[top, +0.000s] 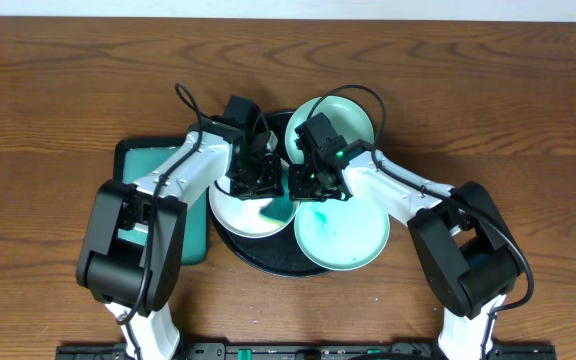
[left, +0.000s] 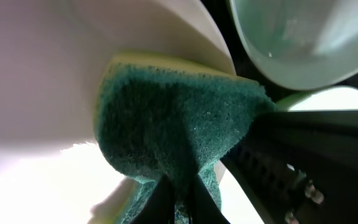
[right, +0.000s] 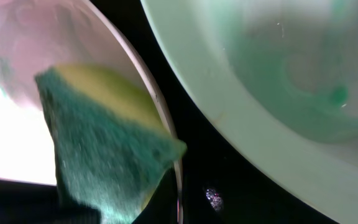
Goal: Clean dirty plates on tray and stack at the side
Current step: 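Scrub the white plate with the sponge while the right gripper holds it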
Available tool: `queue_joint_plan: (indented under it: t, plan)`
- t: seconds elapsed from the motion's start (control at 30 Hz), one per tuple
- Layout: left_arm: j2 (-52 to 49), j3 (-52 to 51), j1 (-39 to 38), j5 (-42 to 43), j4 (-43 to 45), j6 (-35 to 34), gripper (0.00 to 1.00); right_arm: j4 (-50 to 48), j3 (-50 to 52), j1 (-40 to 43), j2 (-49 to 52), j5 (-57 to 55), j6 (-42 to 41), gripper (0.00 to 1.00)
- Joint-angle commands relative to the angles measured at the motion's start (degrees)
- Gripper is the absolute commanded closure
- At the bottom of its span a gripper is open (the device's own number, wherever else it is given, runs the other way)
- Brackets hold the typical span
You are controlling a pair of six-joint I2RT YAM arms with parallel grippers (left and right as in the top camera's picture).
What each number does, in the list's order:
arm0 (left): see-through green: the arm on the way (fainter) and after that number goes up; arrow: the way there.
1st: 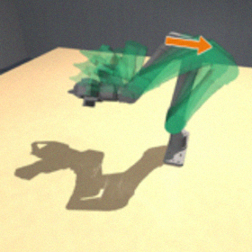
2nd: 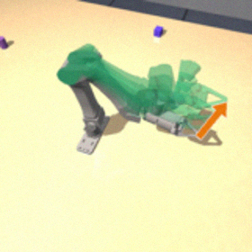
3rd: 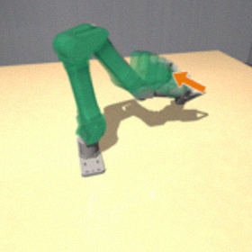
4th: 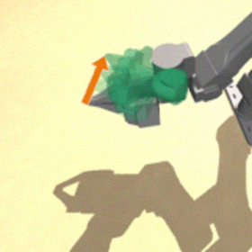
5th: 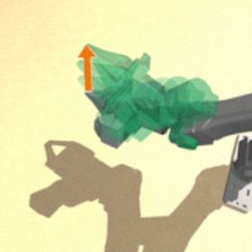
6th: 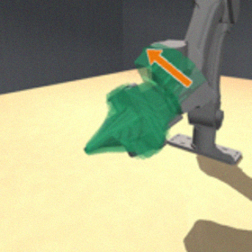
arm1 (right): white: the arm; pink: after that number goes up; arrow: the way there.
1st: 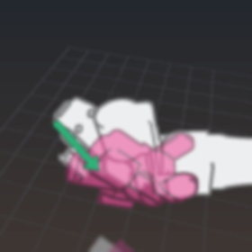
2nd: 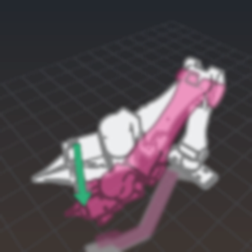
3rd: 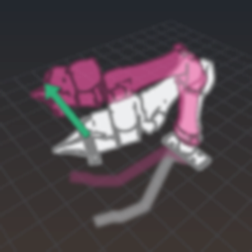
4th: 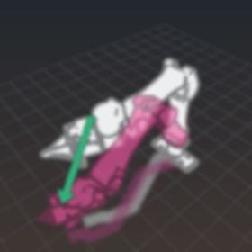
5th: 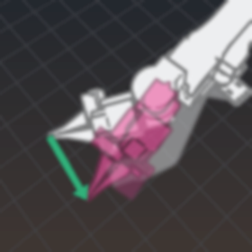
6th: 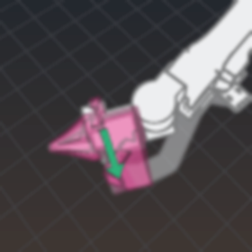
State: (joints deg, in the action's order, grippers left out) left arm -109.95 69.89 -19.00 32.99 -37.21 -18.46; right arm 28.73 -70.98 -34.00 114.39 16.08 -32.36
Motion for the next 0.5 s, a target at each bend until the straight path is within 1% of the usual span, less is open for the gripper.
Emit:
queue_joint_plan:
  t: [0.0, 0.23, 0.4, 0.43, 0.47]
  plan:
    - [-0.66, -0.26, 2.03, -8.76, 1.77, -2.73, 0.93, 2.27, 1.66, -1.36, 2.62, 0.83, 1.57, 0.99]
    - [-0.66, -0.26, 6.60, -28.22, 0.33, -3.28, 0.93, 2.73, 1.66, -1.33, 2.62, 0.85, 1.53, 0.99]
    - [-0.66, -0.26, 7.85, -37.09, -2.47, -3.52, 0.93, 3.04, 1.66, -1.33, 2.62, 0.59, 1.11, 0.99]
    - [-0.66, -0.26, 7.85, -39.98, -3.78, -4.63, 0.93, 3.13, 1.66, -1.33, 2.62, 0.44, 1.09, 0.99]
    - [-0.66, -0.26, 7.85, -40.79, -4.26, -4.83, 0.93, 3.15, 1.66, -1.33, 2.62, 0.44, 1.09, 0.99]
